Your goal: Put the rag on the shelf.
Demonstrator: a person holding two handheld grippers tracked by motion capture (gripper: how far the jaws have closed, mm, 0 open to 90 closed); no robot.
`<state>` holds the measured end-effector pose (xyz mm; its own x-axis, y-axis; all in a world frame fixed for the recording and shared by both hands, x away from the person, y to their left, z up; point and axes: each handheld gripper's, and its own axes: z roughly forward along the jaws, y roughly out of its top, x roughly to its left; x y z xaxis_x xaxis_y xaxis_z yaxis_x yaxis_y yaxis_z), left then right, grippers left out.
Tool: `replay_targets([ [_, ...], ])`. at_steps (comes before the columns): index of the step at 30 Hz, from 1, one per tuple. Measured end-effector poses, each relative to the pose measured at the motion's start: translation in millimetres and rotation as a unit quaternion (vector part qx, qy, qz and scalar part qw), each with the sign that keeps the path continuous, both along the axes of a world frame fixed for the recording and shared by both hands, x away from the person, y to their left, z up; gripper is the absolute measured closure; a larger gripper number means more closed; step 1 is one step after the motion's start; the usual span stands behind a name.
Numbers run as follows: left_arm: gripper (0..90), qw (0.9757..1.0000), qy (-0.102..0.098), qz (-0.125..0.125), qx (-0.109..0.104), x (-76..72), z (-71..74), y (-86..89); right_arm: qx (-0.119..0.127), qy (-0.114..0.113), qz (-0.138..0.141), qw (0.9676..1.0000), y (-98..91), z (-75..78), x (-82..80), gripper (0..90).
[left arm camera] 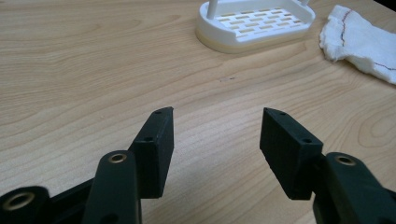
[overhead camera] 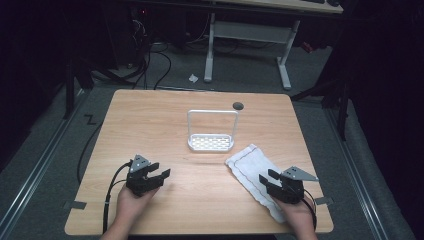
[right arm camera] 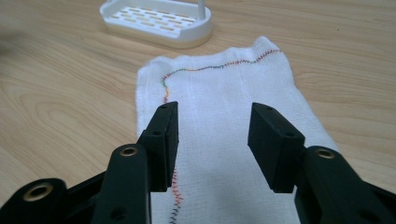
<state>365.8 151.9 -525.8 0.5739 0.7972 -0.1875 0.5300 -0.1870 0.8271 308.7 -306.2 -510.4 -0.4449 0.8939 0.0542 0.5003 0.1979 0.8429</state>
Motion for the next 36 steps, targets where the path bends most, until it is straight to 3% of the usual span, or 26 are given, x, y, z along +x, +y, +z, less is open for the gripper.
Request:
replay_targets([
  [4, 43.3, 0.9998, 0.009, -0.002, 0.019, 3.8, -4.4, -4.4, -0.002, -0.007, -0.005, 1.0000, -6.2, -2.1, -0.2, 55.2],
  [6, 42.8, 0.9999, 0.010, 0.001, 0.013, 4.3, -4.3, -4.3, -0.003, 0.002, -0.003, 1.0000, -9.4, -4.2, 2.5, 55.2],
  [9, 42.6, 0.9999, 0.009, 0.001, 0.009, 3.9, -4.2, -5.1, -0.023, 0.012, -0.013, 0.9996, -14.9, -5.9, 8.4, 60.3],
  [14, 42.1, 0.9999, 0.004, 0.006, 0.012, 1.9, -5.8, -5.7, -0.035, 0.052, -0.015, 0.9979, -17.9, -7.8, 22.8, 90.0],
  [19, 42.0, 0.9999, 0.006, 0.014, 0.003, 3.2, -6.9, -4.9, -0.068, 0.084, 0.001, 0.9941, -6.8, -15.4, 29.6, 90.0],
  [20, 42.0, 0.9999, 0.004, 0.013, 0.004, 3.0, -6.8, -4.8, -0.070, 0.081, 0.004, 0.9943, -6.0, -17.9, 28.7, 90.0],
  [22, 43.4, 0.9999, 0.003, 0.013, 0.004, 2.8, -6.5, -4.6, -0.058, 0.088, 0.009, 0.9944, -6.1, -17.7, 27.3, 90.0],
  [26, 43.6, 0.9999, 0.004, 0.013, 0.003, 2.5, -6.1, -4.6, -0.058, 0.087, 0.026, 0.9942, 2.1, -18.4, 21.8, 90.0],
  [27, 43.6, 0.9999, 0.003, 0.012, 0.002, 2.4, -6.0, -4.9, -0.057, 0.088, 0.044, 0.9935, 12.5, -18.5, 17.2, 90.0],
  [28, 43.6, 0.9999, 0.002, 0.012, 0.002, 2.3, -6.0, -5.0, -0.057, 0.088, 0.044, 0.9935, 12.5, -18.5, 17.2, 90.0],
  [34, 44.7, 1.0000, 0.005, 0.004, -0.006, 0.5, -4.8, -6.4, -0.064, 0.090, 0.104, 0.9885, 52.4, -18.6, 5.3, 90.0],
  [36, 49.8, 0.9998, 0.012, -0.010, -0.012, -1.3, -4.6, -9.0, -0.067, 0.087, 0.118, 0.9870, 61.4, -18.8, 3.7, 89.9],
])
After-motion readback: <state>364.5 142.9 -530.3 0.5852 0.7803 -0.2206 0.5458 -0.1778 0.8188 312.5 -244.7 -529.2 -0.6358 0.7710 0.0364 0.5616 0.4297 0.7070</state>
